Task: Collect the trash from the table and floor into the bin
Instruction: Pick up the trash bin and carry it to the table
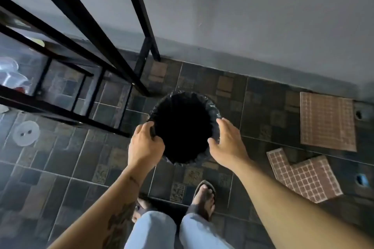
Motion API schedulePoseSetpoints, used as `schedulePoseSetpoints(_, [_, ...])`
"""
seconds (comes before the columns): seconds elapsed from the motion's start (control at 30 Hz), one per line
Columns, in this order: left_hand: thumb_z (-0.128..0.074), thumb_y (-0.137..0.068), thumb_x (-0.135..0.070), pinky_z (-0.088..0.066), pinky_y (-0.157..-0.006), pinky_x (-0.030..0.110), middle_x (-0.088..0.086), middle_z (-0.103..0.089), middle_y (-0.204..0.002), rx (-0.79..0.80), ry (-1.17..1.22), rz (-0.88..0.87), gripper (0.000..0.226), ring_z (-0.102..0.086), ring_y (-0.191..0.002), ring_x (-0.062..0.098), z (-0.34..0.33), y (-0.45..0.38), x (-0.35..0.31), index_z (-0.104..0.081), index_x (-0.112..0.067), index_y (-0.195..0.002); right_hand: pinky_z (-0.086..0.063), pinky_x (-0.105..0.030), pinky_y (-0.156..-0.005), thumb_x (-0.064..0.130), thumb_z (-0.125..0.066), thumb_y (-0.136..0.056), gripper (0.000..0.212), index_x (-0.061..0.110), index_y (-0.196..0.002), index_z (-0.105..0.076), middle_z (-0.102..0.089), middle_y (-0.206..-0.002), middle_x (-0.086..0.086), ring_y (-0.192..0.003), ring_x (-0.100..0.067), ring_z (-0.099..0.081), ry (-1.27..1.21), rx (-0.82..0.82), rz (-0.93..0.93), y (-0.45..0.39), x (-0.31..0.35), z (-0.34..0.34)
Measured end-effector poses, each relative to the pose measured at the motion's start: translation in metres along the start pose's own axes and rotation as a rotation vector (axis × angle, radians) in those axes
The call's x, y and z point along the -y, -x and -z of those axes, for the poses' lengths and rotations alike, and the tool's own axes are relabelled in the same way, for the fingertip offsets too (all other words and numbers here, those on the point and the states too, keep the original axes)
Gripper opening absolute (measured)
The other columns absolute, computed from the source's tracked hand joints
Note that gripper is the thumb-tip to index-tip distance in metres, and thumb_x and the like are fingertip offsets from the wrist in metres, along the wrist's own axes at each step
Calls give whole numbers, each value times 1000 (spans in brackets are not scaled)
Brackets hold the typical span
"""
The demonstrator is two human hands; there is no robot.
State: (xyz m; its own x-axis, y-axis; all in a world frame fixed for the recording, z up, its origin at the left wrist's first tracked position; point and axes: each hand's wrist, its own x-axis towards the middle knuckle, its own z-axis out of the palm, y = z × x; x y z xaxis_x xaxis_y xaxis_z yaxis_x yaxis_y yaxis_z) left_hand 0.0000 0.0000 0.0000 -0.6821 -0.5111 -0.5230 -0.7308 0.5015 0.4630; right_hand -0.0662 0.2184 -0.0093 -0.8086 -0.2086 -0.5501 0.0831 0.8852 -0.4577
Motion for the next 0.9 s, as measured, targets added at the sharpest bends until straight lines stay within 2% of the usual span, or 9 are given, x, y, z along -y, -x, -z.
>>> schedulePoseSetpoints(0.27, [-54, -84, -10, -32, -118, 39, 2, -37, -158, -89, -3, -22, 70, -38, -142, 27, -80, -69, 54, -39, -13, -152, -12, -40, -123, 31, -58, -93, 77, 15, -157, -17, -9, -167, -3, -153, -27, -7, 90, -180, 38, -72, -50, -78])
schedulePoseSetpoints(0.37, [-53, -84, -9, -29, -119, 40, -2, -29, -163, -147, 1, -42, 72, -34, -144, 29, -96, -77, 65, -36, -15, -154, -18, -43, -122, 31, -59, -93, 81, 19, -158, -13, -2, -168, 3, -153, -25, -8, -12, -182, 8, -85, -59, -90])
schedulePoseSetpoints(0.43, [-52, -85, -8, -29, -118, 37, -5, -23, -166, -150, 24, -59, 74, -34, -144, 26, -104, -77, 70, -33, -17, -156, -27, -42, -118, 31, -59, -93, 80, 21, -158, -13, -1, -167, 8, -151, -23, -19, -82, -190, -11, -88, -60, -92])
schedulePoseSetpoints(0.53, [-51, -87, -5, -28, -115, 35, -8, -18, -167, -149, 53, -29, 73, -33, -143, 26, -109, -73, 70, -34, -20, -156, -30, -43, -114, 32, -59, -92, 79, 24, -158, -15, -3, -167, 12, -149, -25, -25, -128, -203, -51, -87, -55, -90])
schedulePoseSetpoints(0.67, [-50, -82, 1, -26, -113, 37, -3, -23, -165, -175, 45, -19, 74, -33, -131, 33, -93, -61, 63, -41, -21, -152, -31, -38, -112, 30, -60, -91, 76, 22, -157, -23, -12, -166, 9, -146, -25, -28, -132, -232, -48, -72, -41, -79])
schedulePoseSetpoints(0.8, [-47, -76, 10, -22, -103, 21, 0, -37, -156, -219, 96, -35, 74, -36, -128, 30, -51, -39, 54, -52, -16, -146, -32, -32, -108, 24, -61, -90, 71, 17, -154, -32, -25, -163, 5, -141, -25, -33, -107, -286, -6, -44, -19, -53])
schedulePoseSetpoints(0.9, [-48, -73, 16, -26, -105, 20, 2, -47, -148, -239, 158, -63, 72, -44, -131, 28, -10, -17, 43, -60, -10, -139, -33, -32, -106, 23, -62, -90, 69, 18, -153, -35, -28, -161, 7, -138, -23, -34, -84, -314, 23, -15, 5, -24])
